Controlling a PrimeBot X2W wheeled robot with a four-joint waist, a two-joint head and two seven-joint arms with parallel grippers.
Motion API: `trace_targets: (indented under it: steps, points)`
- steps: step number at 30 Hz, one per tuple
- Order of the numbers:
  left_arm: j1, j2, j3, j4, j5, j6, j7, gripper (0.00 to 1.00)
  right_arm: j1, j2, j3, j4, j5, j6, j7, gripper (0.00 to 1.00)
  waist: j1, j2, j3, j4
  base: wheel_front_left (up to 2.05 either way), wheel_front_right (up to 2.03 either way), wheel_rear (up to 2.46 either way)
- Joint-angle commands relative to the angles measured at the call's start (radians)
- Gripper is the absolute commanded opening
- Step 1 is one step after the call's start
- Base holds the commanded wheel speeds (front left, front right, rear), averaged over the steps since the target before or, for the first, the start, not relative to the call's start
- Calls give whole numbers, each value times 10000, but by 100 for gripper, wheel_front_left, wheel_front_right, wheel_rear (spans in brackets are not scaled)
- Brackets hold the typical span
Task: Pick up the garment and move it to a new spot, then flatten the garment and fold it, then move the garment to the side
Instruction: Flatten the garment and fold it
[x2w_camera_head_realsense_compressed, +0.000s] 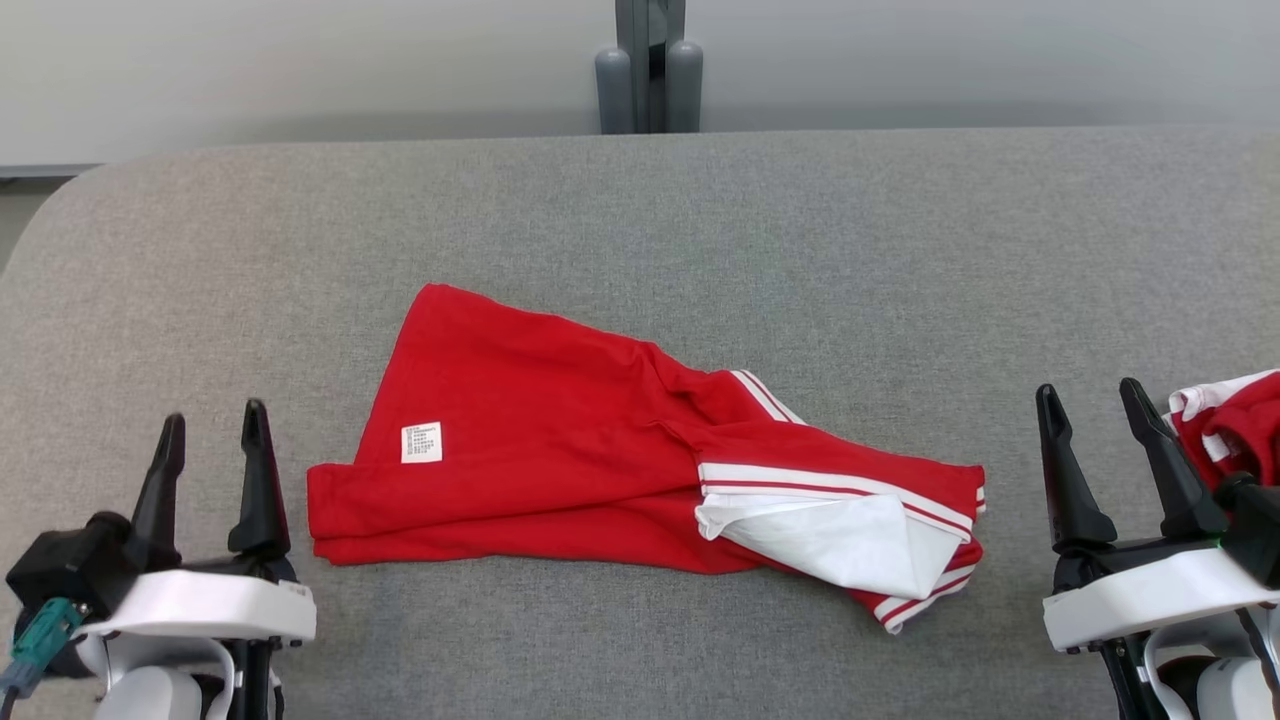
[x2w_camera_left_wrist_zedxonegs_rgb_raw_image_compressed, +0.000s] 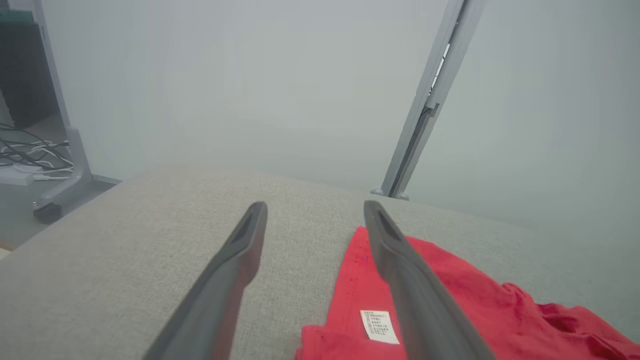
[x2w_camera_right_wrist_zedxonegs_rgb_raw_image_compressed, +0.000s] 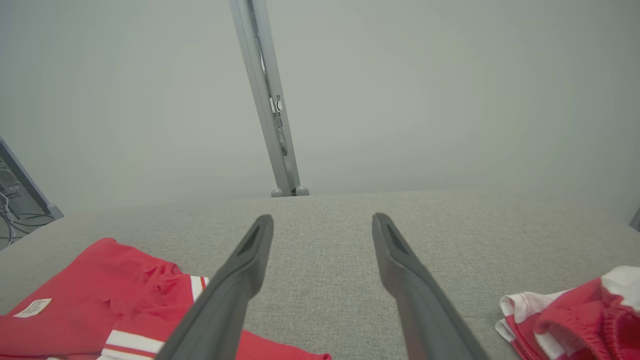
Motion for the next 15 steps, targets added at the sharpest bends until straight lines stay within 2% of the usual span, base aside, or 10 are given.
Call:
trace_targets:
  steps: [1,8,15]
  points:
    - [-196,138,-43,-206,227,94,-31,100,87,-45,-24,-33,-59,-4,-39,100,0,-1,-88,-17,0,0,0]
    - [-174,518,-611,-1186,1075,462,652,100,200,-45,82,-15,-255,-4,65,100,0,-1,-475,-88,0,0,0]
    - [703,768,-850,-1811,1215,838,1771,100,624,-43,329,-110,-356,-4,189,100,0,-1,-747,-261,0,0,0]
